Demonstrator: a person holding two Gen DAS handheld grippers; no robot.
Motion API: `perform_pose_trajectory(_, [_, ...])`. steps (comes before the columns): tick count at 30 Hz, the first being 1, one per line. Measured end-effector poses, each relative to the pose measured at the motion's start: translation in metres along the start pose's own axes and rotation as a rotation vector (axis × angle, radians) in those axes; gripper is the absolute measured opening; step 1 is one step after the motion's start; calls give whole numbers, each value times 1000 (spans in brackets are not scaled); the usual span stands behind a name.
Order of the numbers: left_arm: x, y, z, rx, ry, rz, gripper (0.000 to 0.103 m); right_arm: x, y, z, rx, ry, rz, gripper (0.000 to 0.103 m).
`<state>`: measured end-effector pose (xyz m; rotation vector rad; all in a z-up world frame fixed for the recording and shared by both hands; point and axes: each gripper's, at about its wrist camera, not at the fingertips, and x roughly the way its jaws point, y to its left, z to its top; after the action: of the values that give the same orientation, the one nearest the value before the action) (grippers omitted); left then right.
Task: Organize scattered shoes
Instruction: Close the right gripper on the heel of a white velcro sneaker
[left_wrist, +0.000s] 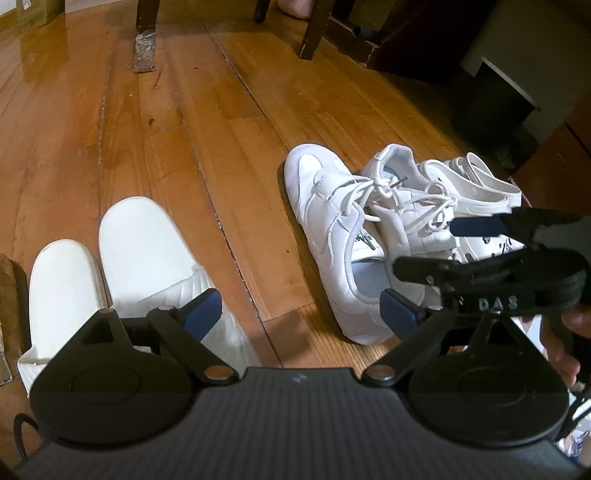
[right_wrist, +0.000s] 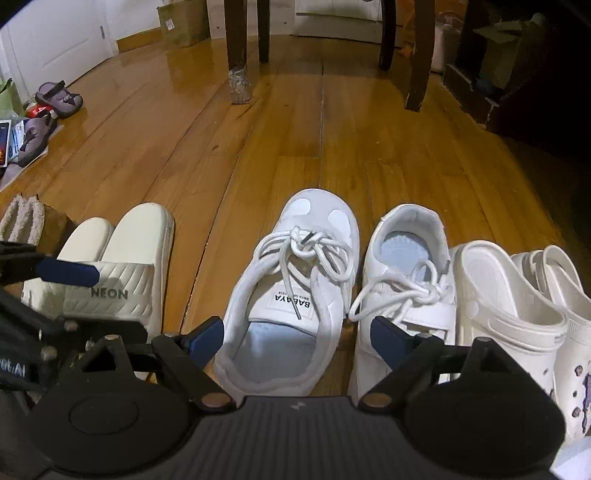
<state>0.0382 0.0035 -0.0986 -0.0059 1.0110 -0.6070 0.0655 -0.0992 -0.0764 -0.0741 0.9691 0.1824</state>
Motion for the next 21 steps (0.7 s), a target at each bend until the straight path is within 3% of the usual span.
perform_pose_trajectory(10, [4,-4,-5,58,4,19,93,12,2,12,-92,28,12,86])
perform_pose_trajectory(12, [3,0,-5,53,-1,13,93,14,2,15,-111,35,15,66])
perform_pose_trajectory(13, [3,1,-4,46,-3,2,93,17,2,18,-123,66,36,39])
perform_pose_trajectory(14, [2,2,-4,40,-5,-11,93,19,1,20,-122,85,51,20])
perform_pose_trajectory(15, [1,4,-3,34,-10,-27,93,22,0,22,-120,101,70,16])
perform_pose_trajectory(16, [-1,4,-3,31,-20,-47,93,26,-1,25,-120,116,87,15])
perform_pose_trajectory(18, [-2,2,-4,44,-29,-48,94,28,2,28,-176,78,28,16])
perform_pose_trajectory(21, [1,-2,-5,61,-29,-35,94,33,5,33,-255,37,-44,47])
